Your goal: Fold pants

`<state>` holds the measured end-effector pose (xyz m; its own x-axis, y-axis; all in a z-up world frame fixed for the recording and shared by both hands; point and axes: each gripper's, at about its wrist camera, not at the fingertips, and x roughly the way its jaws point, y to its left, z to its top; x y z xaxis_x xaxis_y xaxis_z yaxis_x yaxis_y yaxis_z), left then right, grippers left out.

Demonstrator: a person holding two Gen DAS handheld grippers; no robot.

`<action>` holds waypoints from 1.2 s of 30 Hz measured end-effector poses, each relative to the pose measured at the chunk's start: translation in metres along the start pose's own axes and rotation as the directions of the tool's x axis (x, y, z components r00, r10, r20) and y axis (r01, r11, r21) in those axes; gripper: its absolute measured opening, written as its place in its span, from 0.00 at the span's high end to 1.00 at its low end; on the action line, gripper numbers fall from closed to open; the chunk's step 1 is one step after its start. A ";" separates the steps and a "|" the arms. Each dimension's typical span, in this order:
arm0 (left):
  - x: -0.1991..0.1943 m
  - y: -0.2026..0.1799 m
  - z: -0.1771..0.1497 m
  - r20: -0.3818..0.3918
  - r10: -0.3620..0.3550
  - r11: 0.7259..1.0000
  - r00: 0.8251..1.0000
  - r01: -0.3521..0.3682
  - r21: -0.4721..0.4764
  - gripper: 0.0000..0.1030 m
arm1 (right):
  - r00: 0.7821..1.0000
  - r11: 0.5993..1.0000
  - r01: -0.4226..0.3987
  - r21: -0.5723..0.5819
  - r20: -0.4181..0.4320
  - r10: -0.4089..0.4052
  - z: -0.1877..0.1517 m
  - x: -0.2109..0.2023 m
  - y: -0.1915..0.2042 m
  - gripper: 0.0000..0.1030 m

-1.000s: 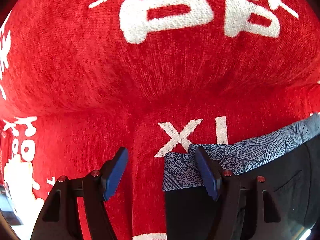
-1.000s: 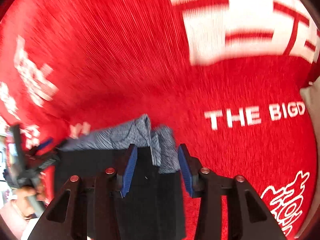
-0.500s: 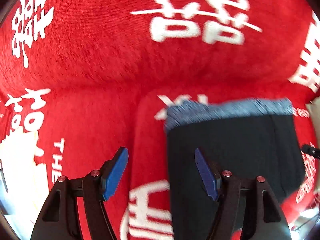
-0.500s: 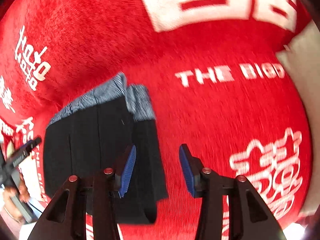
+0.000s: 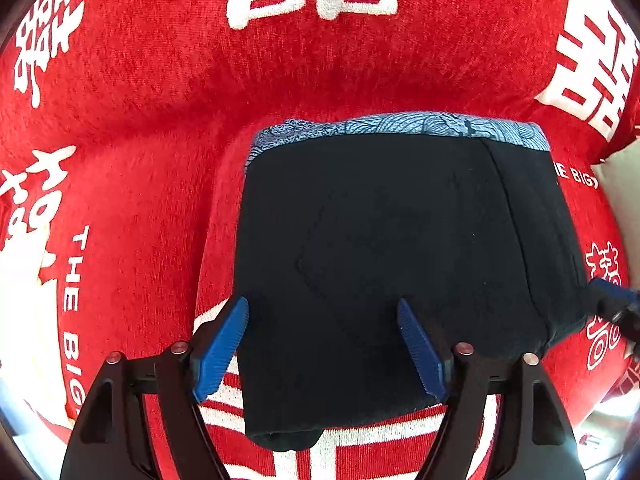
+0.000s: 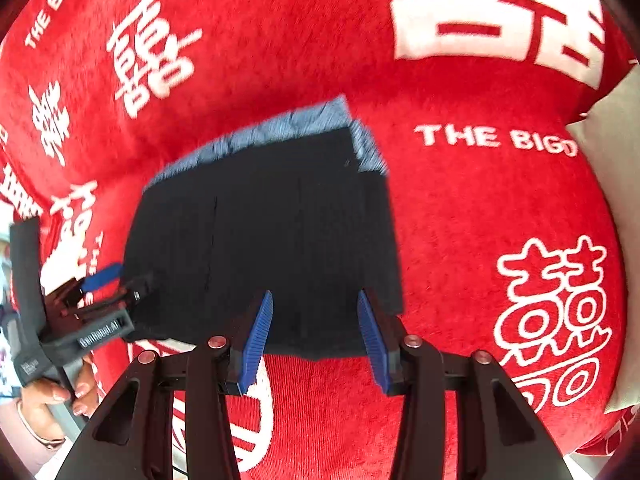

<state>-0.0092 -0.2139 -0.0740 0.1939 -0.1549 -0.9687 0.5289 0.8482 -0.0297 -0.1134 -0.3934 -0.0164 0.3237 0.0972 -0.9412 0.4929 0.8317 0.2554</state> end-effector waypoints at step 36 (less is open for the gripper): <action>-0.008 0.029 0.020 -0.053 -0.068 0.996 0.996 0.065 -0.068 0.07 | 0.994 0.994 -0.085 0.072 -0.059 0.089 -0.006 0.002 -0.032 0.38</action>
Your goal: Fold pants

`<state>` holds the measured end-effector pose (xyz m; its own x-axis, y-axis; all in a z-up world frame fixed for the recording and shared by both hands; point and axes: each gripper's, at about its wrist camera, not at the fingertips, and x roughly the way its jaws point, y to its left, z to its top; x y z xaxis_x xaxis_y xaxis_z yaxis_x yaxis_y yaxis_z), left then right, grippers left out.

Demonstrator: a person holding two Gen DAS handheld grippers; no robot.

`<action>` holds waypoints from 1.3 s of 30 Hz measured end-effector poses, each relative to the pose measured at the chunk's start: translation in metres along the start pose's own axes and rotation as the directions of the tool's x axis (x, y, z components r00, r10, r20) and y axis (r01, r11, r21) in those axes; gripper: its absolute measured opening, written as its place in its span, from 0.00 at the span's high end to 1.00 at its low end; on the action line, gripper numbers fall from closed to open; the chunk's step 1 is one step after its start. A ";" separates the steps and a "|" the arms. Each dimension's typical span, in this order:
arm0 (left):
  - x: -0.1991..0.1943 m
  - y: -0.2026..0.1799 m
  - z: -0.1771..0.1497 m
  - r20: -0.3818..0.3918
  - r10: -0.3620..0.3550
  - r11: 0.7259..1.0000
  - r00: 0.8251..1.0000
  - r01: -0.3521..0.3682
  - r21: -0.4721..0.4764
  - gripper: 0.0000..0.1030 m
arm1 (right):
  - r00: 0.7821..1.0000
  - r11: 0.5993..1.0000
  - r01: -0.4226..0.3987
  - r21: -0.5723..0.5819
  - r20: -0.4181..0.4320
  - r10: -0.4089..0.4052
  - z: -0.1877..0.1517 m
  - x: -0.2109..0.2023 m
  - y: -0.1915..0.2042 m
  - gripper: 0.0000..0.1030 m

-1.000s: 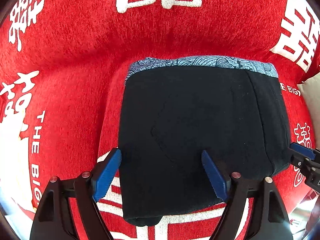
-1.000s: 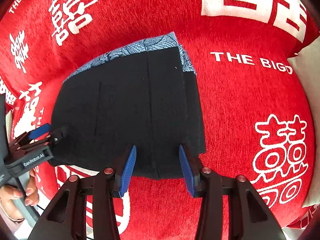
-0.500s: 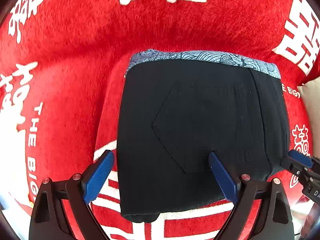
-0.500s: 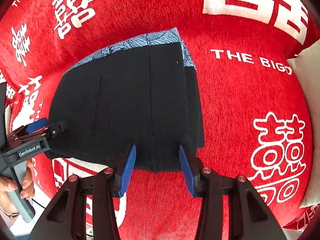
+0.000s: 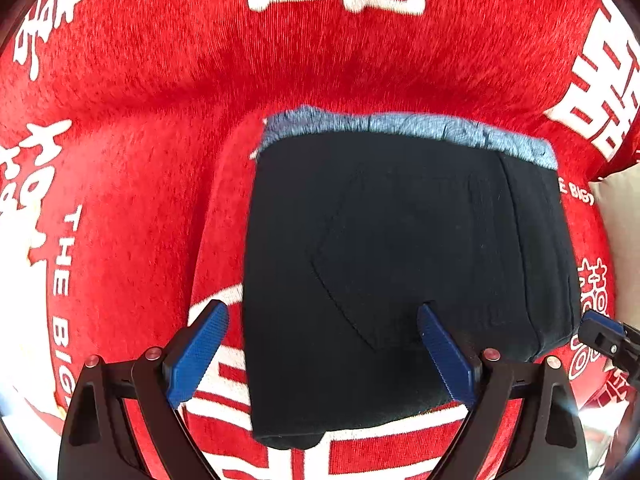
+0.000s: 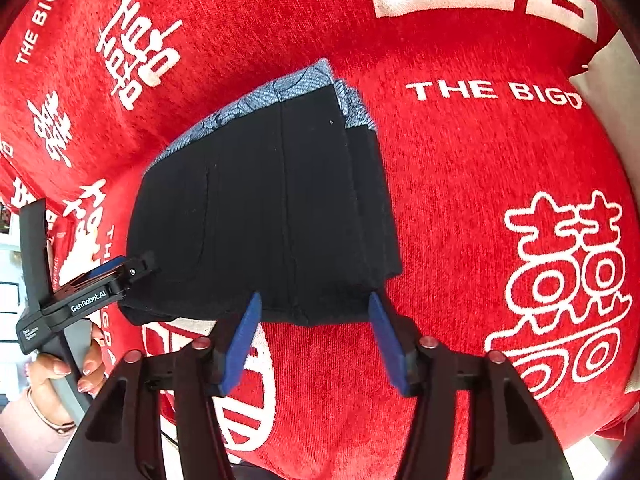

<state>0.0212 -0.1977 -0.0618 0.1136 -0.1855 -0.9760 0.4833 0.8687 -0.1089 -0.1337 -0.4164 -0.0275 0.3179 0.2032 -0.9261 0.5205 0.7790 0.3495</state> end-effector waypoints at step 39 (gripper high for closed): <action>0.076 0.017 0.060 -0.158 -0.445 0.894 0.881 0.447 -0.027 0.11 | 0.828 0.845 -0.519 0.132 -0.170 0.535 0.096 0.091 -0.097 0.32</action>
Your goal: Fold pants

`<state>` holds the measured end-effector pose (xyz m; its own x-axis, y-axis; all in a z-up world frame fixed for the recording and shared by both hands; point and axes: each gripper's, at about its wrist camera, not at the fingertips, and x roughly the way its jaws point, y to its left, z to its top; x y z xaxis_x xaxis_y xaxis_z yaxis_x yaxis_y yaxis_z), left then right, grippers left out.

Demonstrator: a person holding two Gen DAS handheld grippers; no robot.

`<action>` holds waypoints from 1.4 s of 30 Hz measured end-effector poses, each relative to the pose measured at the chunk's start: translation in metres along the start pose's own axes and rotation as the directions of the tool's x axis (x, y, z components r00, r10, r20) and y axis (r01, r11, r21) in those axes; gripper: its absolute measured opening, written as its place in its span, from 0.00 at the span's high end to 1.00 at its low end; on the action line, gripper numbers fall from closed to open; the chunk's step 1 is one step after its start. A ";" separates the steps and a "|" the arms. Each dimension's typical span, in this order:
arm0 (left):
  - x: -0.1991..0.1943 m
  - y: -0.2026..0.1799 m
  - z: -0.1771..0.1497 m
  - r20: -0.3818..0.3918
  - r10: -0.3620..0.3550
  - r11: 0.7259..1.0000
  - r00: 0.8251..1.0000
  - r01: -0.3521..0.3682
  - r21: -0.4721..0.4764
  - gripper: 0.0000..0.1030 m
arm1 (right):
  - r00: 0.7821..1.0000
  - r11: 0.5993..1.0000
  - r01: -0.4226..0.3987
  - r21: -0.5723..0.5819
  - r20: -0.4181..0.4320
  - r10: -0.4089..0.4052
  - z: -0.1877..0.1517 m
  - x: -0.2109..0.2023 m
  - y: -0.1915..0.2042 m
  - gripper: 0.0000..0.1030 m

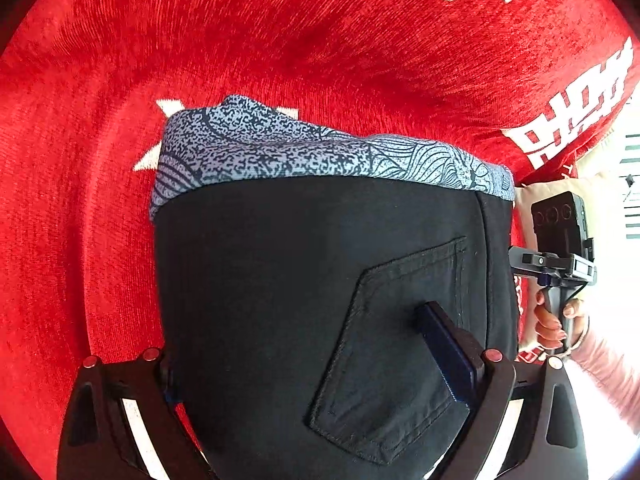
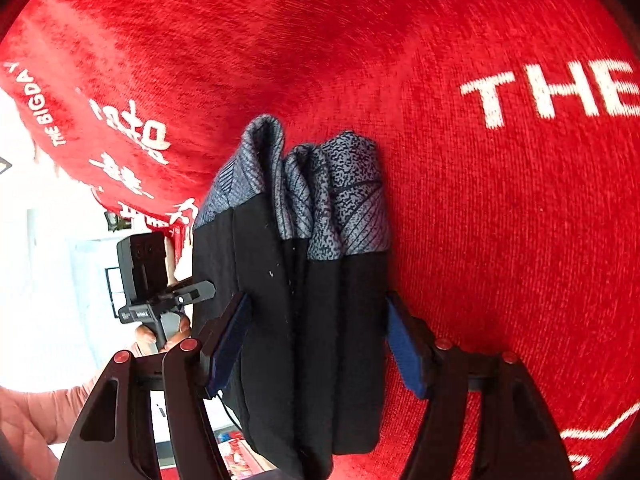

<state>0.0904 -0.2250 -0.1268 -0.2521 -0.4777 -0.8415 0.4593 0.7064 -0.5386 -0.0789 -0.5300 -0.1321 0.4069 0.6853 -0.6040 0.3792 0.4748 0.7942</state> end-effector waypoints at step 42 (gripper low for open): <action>-0.043 -0.016 -0.131 0.104 0.206 0.978 0.973 -0.201 -0.055 0.05 | 0.984 0.990 0.129 0.060 0.114 -0.135 -0.141 -0.016 0.025 0.55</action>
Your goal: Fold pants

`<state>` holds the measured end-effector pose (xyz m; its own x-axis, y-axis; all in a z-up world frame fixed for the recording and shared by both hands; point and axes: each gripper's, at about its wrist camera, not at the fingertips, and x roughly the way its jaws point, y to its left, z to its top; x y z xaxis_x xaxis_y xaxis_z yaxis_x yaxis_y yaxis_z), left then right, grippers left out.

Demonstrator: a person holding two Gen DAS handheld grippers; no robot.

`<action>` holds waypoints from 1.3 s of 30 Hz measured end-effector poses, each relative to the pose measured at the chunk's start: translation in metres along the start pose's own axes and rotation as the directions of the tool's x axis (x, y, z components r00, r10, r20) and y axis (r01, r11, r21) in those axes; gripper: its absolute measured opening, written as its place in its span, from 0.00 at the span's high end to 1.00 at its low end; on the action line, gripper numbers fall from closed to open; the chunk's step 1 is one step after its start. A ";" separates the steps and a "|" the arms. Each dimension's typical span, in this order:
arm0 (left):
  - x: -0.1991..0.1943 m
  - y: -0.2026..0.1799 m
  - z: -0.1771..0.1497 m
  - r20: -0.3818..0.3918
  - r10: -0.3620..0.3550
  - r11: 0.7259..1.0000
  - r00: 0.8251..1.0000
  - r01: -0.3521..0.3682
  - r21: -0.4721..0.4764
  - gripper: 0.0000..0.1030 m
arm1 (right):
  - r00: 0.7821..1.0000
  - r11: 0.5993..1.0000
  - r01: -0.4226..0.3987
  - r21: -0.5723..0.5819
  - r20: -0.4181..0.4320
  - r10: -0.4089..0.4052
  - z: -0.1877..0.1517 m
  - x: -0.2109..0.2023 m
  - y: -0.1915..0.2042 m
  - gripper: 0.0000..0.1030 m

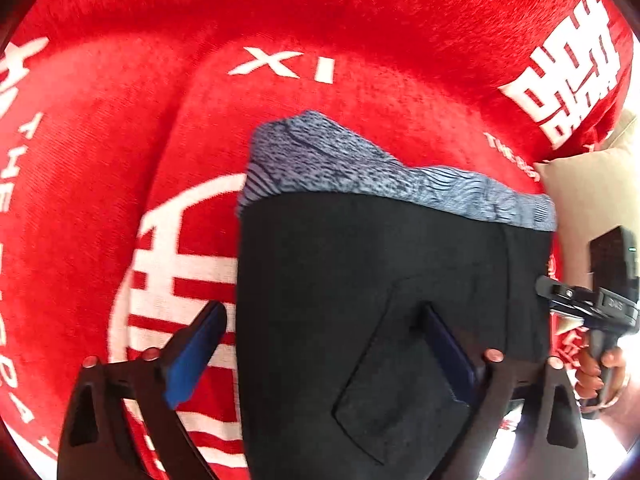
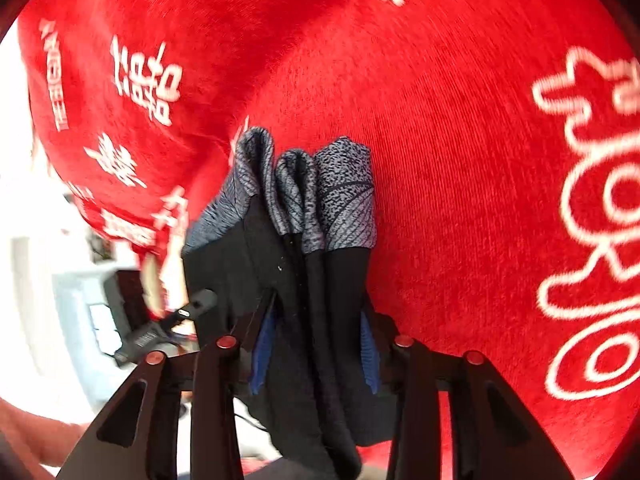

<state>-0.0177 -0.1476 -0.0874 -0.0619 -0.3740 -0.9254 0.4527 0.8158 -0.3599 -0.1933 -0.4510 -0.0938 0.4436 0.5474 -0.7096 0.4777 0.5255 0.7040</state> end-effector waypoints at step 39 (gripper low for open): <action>-0.065 -0.044 -0.077 -0.081 0.319 0.947 0.944 -0.314 0.069 0.00 | 0.838 0.835 0.542 -0.097 -0.016 -0.546 -0.127 -0.045 0.096 0.19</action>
<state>-0.1017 -0.1251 -0.0201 0.0142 -0.0577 -0.9982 0.5093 0.8595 -0.0424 -0.2641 -0.3424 0.0090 0.0988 0.1823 -0.9783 0.5657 0.7985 0.2059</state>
